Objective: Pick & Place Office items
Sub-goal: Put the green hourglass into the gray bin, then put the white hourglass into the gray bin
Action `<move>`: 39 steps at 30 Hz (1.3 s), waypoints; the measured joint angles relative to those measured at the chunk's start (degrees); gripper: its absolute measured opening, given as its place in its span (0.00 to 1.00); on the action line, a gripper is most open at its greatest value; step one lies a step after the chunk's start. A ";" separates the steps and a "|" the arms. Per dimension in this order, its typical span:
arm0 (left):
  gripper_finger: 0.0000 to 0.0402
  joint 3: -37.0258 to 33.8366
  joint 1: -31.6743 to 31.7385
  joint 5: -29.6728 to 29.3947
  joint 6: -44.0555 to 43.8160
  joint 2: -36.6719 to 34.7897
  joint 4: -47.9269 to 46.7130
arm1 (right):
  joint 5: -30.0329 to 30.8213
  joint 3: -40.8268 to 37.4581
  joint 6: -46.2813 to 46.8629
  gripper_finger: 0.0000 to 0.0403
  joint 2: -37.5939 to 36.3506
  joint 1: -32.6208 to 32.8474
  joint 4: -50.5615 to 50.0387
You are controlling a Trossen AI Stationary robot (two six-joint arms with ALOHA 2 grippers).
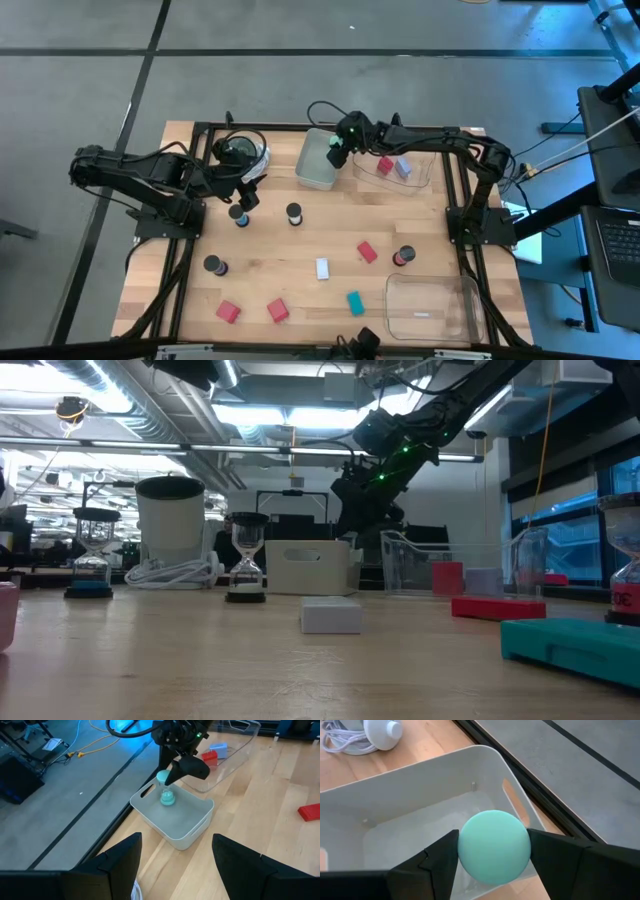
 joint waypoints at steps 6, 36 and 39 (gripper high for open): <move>0.60 0.00 0.01 0.02 0.02 0.00 0.00 | 0.00 -0.01 0.00 0.55 -0.02 -0.63 0.00; 0.60 0.00 0.01 0.20 -0.09 0.00 0.00 | 0.75 0.02 -2.70 0.74 -14.47 0.10 -5.54; 0.60 0.00 -0.01 0.24 -0.25 0.02 -0.01 | -9.99 0.04 -2.53 0.73 -16.17 1.73 -7.22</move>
